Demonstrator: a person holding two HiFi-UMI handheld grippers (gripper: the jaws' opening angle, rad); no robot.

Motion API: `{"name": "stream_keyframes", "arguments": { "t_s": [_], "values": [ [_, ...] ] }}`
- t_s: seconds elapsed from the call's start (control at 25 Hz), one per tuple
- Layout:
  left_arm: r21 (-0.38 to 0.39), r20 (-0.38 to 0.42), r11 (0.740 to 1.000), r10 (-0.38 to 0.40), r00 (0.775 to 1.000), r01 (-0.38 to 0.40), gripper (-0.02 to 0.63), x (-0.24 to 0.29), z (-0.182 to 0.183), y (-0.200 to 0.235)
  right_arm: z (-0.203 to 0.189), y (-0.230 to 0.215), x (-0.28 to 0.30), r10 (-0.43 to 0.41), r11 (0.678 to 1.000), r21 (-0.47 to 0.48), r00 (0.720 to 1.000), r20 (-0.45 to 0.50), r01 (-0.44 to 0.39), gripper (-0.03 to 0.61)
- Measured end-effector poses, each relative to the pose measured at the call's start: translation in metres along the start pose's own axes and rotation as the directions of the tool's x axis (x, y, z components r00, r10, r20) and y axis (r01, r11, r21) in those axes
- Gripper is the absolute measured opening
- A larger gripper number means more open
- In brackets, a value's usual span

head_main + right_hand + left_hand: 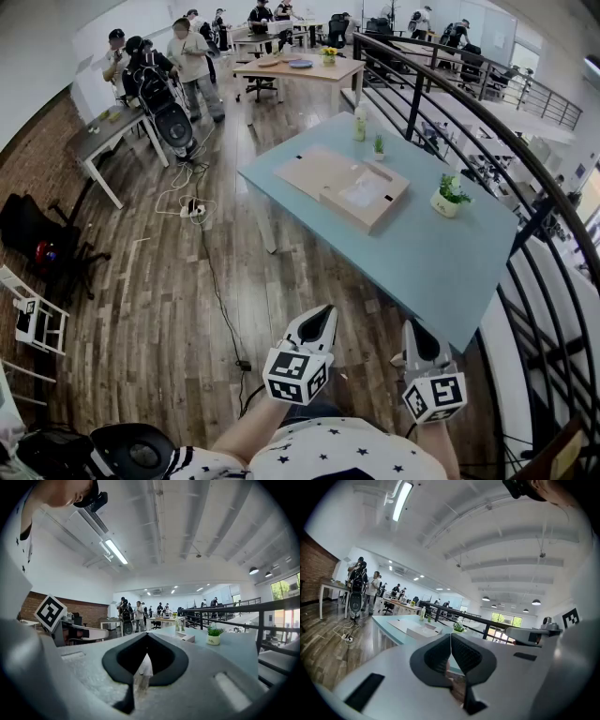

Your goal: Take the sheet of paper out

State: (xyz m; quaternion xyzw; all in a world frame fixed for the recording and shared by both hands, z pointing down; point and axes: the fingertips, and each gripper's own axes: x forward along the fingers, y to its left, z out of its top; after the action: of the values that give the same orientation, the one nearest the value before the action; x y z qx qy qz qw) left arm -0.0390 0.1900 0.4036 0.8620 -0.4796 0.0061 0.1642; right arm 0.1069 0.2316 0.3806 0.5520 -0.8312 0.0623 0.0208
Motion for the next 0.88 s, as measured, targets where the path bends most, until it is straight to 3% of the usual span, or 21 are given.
{"name": "stream_keyframes", "arguments": {
  "t_s": [0.4, 0.88],
  "values": [
    [0.030, 0.017, 0.999, 0.010, 1.000, -0.011, 0.004, -0.042, -0.005, -0.016, 0.000, 0.022, -0.045, -0.006, 1.000, 0.006, 1.000, 0.028, 0.006, 0.006],
    [0.020, 0.041, 1.000, 0.021, 0.999, -0.021, 0.005, -0.042, -0.007, -0.018, -0.004, 0.023, -0.046, 0.027, 1.000, 0.004, 0.999, 0.036, -0.027, 0.006]
  ]
}}
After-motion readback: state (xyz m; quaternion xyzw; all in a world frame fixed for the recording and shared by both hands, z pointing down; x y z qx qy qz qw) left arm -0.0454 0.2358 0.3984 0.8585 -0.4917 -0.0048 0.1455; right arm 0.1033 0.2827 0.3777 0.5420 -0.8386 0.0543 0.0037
